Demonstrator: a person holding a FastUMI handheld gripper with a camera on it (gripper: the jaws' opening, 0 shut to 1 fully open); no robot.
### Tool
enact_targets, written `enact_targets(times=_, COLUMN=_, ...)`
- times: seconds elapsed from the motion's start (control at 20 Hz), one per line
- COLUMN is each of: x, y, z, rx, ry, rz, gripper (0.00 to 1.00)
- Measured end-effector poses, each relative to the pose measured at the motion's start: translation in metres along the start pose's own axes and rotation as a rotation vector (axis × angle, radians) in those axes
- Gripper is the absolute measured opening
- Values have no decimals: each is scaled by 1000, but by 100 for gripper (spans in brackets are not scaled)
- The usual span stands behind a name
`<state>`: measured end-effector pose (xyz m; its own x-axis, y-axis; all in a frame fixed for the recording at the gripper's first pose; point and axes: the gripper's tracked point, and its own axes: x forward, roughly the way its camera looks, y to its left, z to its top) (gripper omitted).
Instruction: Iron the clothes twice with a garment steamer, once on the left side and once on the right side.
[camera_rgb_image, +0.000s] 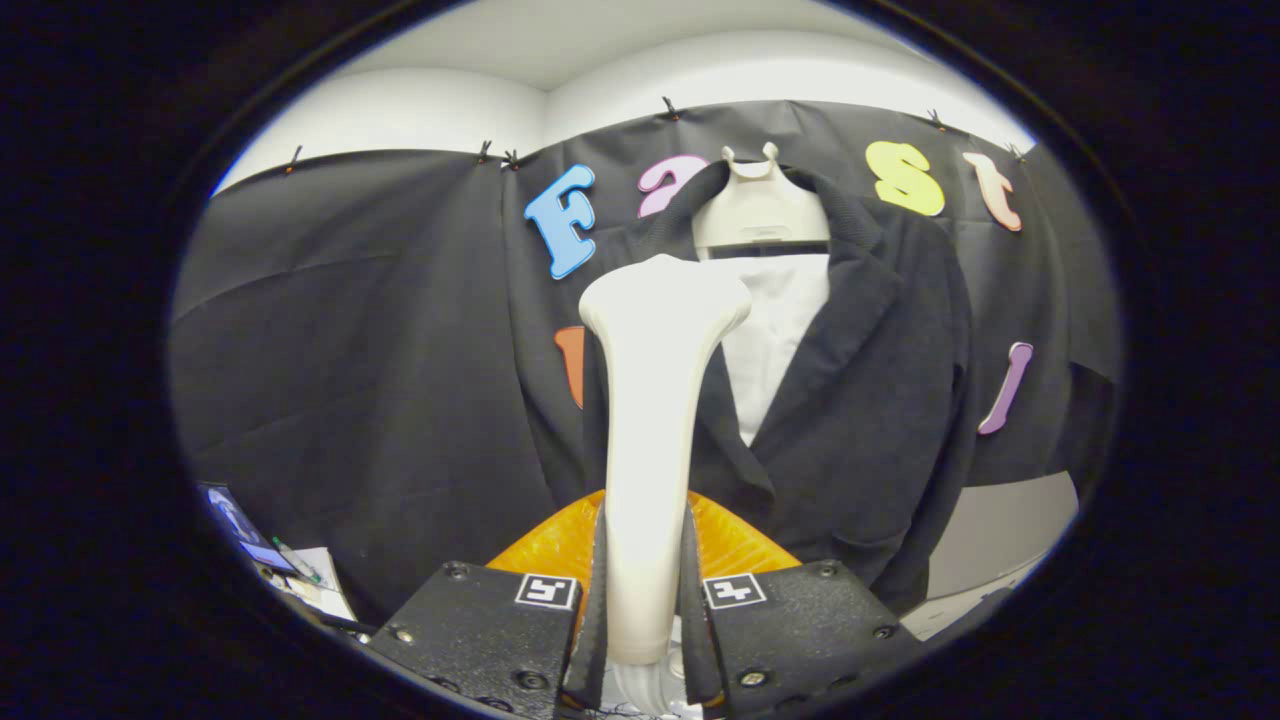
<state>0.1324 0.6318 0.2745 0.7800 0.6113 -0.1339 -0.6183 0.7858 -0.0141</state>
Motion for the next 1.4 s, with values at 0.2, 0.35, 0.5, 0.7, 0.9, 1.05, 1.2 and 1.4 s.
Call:
enact_targets(times=0.2, x=26, y=4, z=19, rx=-16, ry=-18, rz=-18, gripper=33)
enact_targets(times=0.35, x=41, y=4, z=24, rx=-21, ry=-21, rz=-33, gripper=33)
enact_targets(times=0.5, x=54, y=0, z=21, rx=-34, ry=-13, rz=-50, gripper=33)
enact_targets(times=0.7, x=65, y=-7, z=7, rx=-36, ry=12, rz=-74, gripper=33)
enact_targets(times=0.9, x=71, y=-12, z=-10, rx=-37, ry=34, rz=-89, gripper=33)
enact_targets(times=1.05, x=69, y=-13, z=-21, rx=-31, ry=49, rz=-88, gripper=33)
enact_targets(times=1.2, x=67, y=-14, z=-33, rx=-27, ry=65, rz=-89, gripper=33)
enact_targets(times=1.4, x=63, y=-18, z=-48, rx=-26, ry=87, rz=-92, gripper=33)
